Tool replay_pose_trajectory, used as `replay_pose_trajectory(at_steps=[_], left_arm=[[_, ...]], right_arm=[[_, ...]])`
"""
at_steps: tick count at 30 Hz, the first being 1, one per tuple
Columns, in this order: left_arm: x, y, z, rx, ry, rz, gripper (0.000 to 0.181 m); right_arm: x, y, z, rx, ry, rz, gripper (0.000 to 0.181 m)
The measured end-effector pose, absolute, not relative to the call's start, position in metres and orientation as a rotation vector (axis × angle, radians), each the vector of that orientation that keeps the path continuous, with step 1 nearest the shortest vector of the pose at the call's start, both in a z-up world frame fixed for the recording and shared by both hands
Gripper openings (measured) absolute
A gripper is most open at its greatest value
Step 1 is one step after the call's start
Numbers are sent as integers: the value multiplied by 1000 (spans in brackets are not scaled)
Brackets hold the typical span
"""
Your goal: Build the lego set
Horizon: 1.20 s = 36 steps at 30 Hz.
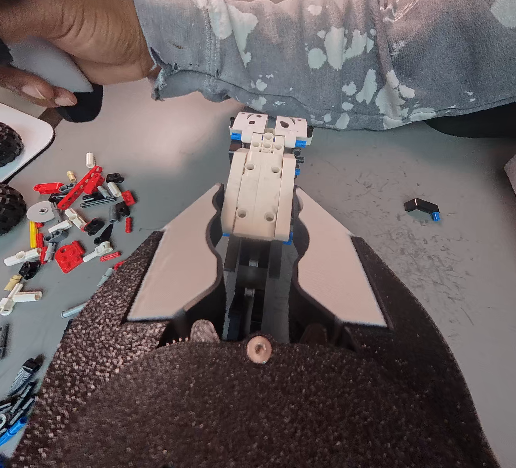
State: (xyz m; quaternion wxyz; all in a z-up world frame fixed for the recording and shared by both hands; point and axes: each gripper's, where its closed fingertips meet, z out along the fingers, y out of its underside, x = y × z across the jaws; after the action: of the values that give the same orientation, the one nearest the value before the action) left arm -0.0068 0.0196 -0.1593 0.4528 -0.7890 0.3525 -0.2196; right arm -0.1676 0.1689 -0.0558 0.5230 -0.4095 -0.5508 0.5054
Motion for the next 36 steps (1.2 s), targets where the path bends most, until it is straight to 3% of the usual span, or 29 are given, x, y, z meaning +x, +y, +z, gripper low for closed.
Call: replay_pose_trajectory(at_steps=[36], left_arm=[[-7,22,-159,-1935,860,-535,50]], right_arm=[[-180,157,-62,-1045,-1311,1209,0]])
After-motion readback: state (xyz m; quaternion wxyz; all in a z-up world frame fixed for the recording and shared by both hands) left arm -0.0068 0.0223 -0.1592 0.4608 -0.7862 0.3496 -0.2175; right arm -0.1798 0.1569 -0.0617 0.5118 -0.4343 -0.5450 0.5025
